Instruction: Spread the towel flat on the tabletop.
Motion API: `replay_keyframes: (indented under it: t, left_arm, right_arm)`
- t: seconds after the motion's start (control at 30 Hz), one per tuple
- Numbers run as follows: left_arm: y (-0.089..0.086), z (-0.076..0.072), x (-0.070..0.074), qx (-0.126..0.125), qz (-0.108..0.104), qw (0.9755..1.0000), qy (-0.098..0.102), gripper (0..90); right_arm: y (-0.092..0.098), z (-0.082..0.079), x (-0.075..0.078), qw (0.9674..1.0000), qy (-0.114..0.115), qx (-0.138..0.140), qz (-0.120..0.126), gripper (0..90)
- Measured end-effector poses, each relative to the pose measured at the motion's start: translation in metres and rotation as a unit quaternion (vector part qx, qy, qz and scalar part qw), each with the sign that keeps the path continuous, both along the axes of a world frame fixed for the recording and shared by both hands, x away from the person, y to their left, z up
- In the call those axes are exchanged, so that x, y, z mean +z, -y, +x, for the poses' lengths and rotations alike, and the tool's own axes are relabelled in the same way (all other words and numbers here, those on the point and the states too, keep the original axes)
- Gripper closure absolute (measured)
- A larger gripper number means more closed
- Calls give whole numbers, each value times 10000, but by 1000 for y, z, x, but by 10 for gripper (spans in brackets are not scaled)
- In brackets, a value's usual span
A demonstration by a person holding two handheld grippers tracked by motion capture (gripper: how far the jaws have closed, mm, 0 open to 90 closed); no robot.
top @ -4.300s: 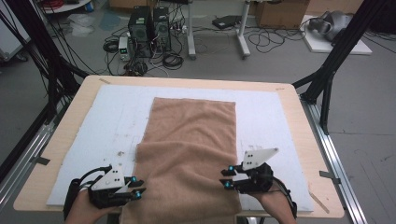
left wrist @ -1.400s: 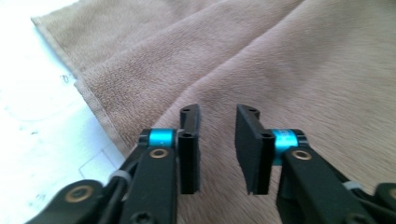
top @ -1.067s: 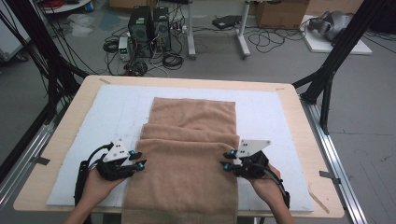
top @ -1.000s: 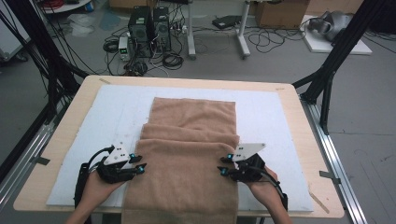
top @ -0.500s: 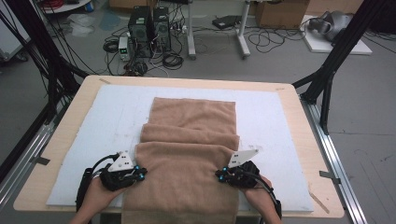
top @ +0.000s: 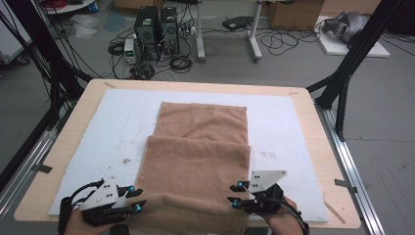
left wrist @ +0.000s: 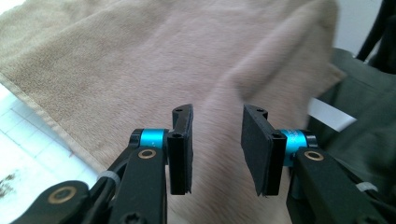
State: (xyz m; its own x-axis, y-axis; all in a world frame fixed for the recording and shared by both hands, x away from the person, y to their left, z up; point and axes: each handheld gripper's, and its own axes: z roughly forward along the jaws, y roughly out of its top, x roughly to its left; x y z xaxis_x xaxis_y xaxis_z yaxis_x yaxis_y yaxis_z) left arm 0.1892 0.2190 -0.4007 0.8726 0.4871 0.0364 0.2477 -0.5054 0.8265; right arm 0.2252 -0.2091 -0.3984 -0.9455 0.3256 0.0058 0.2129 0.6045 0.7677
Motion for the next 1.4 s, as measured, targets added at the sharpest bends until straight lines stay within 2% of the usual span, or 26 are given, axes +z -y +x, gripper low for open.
replay_keyframes:
  t: [0.03, 0.07, 0.1, 0.13, 0.17, 0.2, 0.27, 0.3, 0.33, 0.37, 0.4, 0.53, 0.67, 0.7, 0.73, 0.77, 0.8, 0.83, 0.93, 1.03, 1.07, 1.1, 1.17, 1.2, 1.27, 1.4]
  left_arm:
    - [2, 6, -5, 12, 36, 10000, -3, 637]
    - [3, 13, -11, 35, 31, 9999, -108, 617]
    - [4, 17, -16, 60, 4, 9998, -199, 608]
    - [7, 30, -29, 139, 88, 9992, -374, 597]
    - [7, 30, -29, 139, 88, 9992, -374, 596]
    - [8, 33, -34, 124, 66, 9985, -530, 596]
    - [11, 35, -42, 9, 115, 9978, -660, 709]
    - [11, 33, -43, -62, 140, 9978, -645, 709]
    - [12, 31, -43, -78, 143, 9982, -577, 794]
    - [12, 27, -42, -102, 194, 9984, -523, 815]
    - [12, 27, -42, -102, 194, 9984, -523, 825]
    - [10, 11, -33, -206, 219, 9985, -447, 838]
    - [5, -19, -20, -425, 180, 9982, -395, 839]
    - [4, -28, -17, -484, 157, 9979, -402, 839]
    - [3, -36, -13, -548, 138, 9975, -418, 834]
    - [3, -42, -10, -616, 106, 9972, -420, 834]
    - [2, -48, -7, -647, 76, 9970, -410, 818]
    - [2, -51, -4, -649, 75, 9971, -390, 700]
    - [2, -45, -1, -580, 79, 9980, -246, 641]
    - [2, -22, -6, -319, 105, 9993, -148, 615]
    - [2, -12, -9, -213, 95, 9997, -122, 615]
    - [3, -3, -13, -102, 78, 9998, -124, 614]
    - [5, 16, -19, 39, 69, 9998, -159, 608]
    - [7, 23, -22, 100, 137, 9997, -175, 606]
    - [10, 37, -30, 156, 226, 9992, -303, 595]
    - [15, 46, -43, 112, 448, 9978, -480, 662]
  right_arm:
    - [0, 0, 0, 10000, 0, 0, 0, 641]
    - [-3, 12, -13, 9998, -152, -34, -116, 611]
    - [-4, 16, -18, 9996, -216, -48, -156, 599]
    - [-6, 20, -24, 9993, -269, -120, -243, 578]
    - [-8, 22, -30, 9990, -309, -132, -302, 571]
    - [-8, 22, -30, 9990, -309, -132, -302, 571]
    - [-15, 23, -43, 9983, -375, -91, -448, 604]
    - [-15, 23, -43, 9983, -375, -91, -448, 604]
    - [-13, 21, -44, 9988, -365, -86, -320, 747]
    - [-12, 20, -44, 9988, -380, -24, -313, 835]
    - [-12, 19, -43, 9989, -334, 57, -321, 853]
    - [-11, 10, -37, 9982, -461, 264, -282, 864]
    - [-8, -13, -21, 9968, -495, 604, -171, 862]
    - [-8, -13, -21, 9968, -495, 604, -171, 862]
    - [-6, -27, -9, 9961, -486, 731, -27, 838]
    - [-6, -27, -9, 9961, -486, 731, -27, 838]
    - [-4, -32, -3, 9957, -468, 791, 112, 805]
    - [0, -36, 8, 9970, -297, 665, 261, 748]
    - [2, -26, 12, 9994, -1, 341, 93, 659]
    - [0, -1, 0, 10000, -3, 36, -37, 585]
    - [0, -1, 0, 10000, -3, 36, -37, 585]
    - [-4, 15, -11, 9999, -106, -81, -32, 566]
    - [-6, 22, -15, 9998, -132, -147, -65, 566]
    - [-10, 33, -24, 9995, -207, -175, -179, 566]
    - [-12, 39, -30, 9991, -245, -190, -297, 574]
    - [-14, 44, -41, 9980, -346, -96, -517, 671]
